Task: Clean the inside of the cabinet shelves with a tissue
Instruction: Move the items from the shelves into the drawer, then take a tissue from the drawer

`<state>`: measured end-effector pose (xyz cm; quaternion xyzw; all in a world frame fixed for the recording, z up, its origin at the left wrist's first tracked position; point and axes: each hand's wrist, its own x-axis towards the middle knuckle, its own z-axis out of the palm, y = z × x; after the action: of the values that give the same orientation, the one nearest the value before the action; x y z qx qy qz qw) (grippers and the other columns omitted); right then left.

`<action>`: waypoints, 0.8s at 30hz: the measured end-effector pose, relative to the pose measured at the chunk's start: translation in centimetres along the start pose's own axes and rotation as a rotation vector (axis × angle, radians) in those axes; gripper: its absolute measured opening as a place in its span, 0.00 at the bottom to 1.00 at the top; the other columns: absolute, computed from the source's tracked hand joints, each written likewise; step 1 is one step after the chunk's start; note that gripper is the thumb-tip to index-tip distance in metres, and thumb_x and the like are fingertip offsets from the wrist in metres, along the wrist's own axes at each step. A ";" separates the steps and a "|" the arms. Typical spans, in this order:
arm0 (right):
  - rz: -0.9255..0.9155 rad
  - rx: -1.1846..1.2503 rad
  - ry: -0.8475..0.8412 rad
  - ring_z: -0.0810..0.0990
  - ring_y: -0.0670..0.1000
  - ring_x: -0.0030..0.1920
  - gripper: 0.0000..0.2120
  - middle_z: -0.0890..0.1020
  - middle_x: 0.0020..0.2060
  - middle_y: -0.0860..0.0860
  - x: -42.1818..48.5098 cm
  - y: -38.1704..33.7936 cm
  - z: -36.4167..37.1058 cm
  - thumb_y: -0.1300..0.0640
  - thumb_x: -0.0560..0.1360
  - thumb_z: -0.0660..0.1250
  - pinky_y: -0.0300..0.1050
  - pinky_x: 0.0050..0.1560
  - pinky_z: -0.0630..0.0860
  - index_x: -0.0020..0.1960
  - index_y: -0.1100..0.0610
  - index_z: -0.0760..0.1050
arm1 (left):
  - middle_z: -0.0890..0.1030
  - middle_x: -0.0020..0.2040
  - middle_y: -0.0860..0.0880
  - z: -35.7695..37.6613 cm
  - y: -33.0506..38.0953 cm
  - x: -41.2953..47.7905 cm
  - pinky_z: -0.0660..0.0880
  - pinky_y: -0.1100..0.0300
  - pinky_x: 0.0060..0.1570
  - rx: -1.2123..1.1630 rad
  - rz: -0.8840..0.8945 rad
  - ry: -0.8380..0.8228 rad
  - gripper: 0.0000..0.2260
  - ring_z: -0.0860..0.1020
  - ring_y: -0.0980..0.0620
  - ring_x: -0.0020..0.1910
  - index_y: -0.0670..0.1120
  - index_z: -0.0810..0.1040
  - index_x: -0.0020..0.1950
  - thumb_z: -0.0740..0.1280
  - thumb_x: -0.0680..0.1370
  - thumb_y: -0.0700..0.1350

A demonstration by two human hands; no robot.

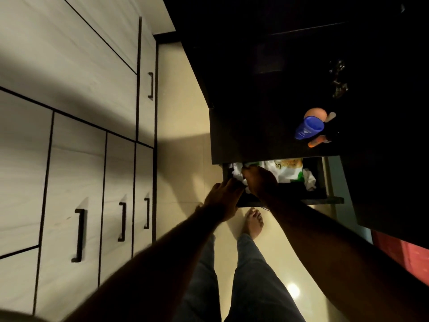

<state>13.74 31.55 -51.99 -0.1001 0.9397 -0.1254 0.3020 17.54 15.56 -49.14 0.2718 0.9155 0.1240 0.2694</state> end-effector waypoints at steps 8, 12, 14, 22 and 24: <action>0.166 0.498 0.348 0.80 0.58 0.57 0.13 0.82 0.54 0.58 -1.8 -0.1 0.5 0.61 0.71 0.72 0.44 0.57 0.72 0.55 0.61 0.82 | 0.63 0.76 0.38 -0.3 0.5 0.8 0.66 0.43 0.70 0.161 -0.014 0.069 0.34 0.64 0.37 0.75 0.47 0.66 0.74 0.75 0.71 0.51; 0.279 0.618 0.481 0.80 0.57 0.52 0.10 0.81 0.51 0.57 -3.6 -0.5 0.3 0.58 0.76 0.70 0.41 0.53 0.71 0.56 0.59 0.82 | 0.54 0.79 0.37 -0.4 1.0 1.1 0.56 0.41 0.74 0.219 -0.045 0.052 0.47 0.54 0.36 0.78 0.47 0.60 0.77 0.79 0.65 0.57; 0.319 0.591 0.557 0.77 0.59 0.53 0.10 0.80 0.51 0.58 -4.5 -0.5 0.0 0.58 0.76 0.68 0.46 0.55 0.71 0.56 0.59 0.81 | 0.52 0.79 0.36 -0.3 1.2 1.4 0.55 0.41 0.75 0.234 -0.058 0.057 0.49 0.51 0.35 0.79 0.48 0.58 0.78 0.80 0.64 0.57; 0.427 0.658 0.662 0.78 0.61 0.58 0.12 0.80 0.55 0.61 -8.0 0.0 0.3 0.61 0.79 0.65 0.42 0.54 0.69 0.61 0.64 0.77 | 0.48 0.80 0.37 -0.7 1.1 2.6 0.46 0.45 0.75 0.214 -0.104 0.062 0.52 0.47 0.37 0.79 0.45 0.45 0.81 0.75 0.70 0.58; 0.398 0.655 0.617 0.79 0.60 0.58 0.13 0.81 0.56 0.59 -9.1 -0.4 0.2 0.61 0.80 0.64 0.40 0.53 0.68 0.63 0.62 0.76 | 0.46 0.80 0.37 -0.7 0.8 2.9 0.46 0.46 0.76 0.192 -0.105 0.054 0.50 0.46 0.38 0.80 0.45 0.43 0.81 0.73 0.72 0.58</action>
<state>21.18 33.58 -47.13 0.2234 0.8974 -0.3780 0.0434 15.41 17.79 -49.48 0.2445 0.9430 0.0289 0.2237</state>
